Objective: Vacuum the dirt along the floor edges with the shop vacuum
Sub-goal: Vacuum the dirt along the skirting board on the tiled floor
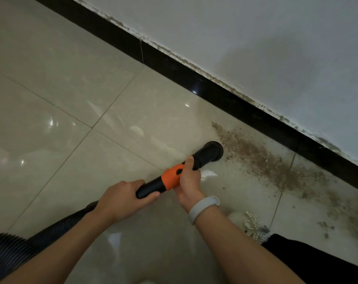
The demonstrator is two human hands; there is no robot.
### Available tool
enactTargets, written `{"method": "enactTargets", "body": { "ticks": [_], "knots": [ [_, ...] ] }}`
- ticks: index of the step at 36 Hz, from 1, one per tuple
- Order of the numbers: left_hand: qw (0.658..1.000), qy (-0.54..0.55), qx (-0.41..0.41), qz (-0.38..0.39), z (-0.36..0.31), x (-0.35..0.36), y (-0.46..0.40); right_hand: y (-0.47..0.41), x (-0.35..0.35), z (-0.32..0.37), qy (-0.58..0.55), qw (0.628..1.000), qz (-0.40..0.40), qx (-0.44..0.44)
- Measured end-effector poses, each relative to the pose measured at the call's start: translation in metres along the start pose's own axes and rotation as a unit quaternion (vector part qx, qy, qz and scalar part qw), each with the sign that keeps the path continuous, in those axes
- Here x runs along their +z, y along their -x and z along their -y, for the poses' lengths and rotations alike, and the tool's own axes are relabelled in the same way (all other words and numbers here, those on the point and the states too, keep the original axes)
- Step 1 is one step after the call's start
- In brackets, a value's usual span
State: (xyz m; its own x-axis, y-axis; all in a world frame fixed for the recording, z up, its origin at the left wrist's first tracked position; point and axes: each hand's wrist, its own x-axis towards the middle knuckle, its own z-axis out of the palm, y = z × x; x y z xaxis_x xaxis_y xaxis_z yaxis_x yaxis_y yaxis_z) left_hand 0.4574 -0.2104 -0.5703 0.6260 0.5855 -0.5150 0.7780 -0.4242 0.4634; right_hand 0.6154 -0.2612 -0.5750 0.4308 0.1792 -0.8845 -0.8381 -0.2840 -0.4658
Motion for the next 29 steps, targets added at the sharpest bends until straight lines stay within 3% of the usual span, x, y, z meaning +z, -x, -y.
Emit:
{"method": "enactTargets", "body": {
  "ticks": [6,12,19,24,29],
  "knots": [
    [0.998,-0.022,-0.023,-0.046,0.022,-0.013,0.013,0.016,0.020,-0.014,-0.013,0.999,0.032,0.030],
    [0.995,-0.040,-0.043,-0.075,0.050,-0.022,0.026,0.019,0.046,-0.026,0.061,0.996,0.042,0.059],
    [0.994,-0.058,-0.036,-0.087,0.057,-0.028,0.028,0.016,0.050,-0.017,0.144,0.988,0.039,0.034],
    [0.989,-0.072,-0.031,-0.126,0.063,-0.024,0.037,0.031,0.064,-0.033,0.171,0.978,0.105,0.063],
    [0.989,-0.030,-0.077,-0.123,0.079,-0.028,0.051,0.040,0.077,-0.039,0.148,0.973,0.143,0.108]
  ]
}}
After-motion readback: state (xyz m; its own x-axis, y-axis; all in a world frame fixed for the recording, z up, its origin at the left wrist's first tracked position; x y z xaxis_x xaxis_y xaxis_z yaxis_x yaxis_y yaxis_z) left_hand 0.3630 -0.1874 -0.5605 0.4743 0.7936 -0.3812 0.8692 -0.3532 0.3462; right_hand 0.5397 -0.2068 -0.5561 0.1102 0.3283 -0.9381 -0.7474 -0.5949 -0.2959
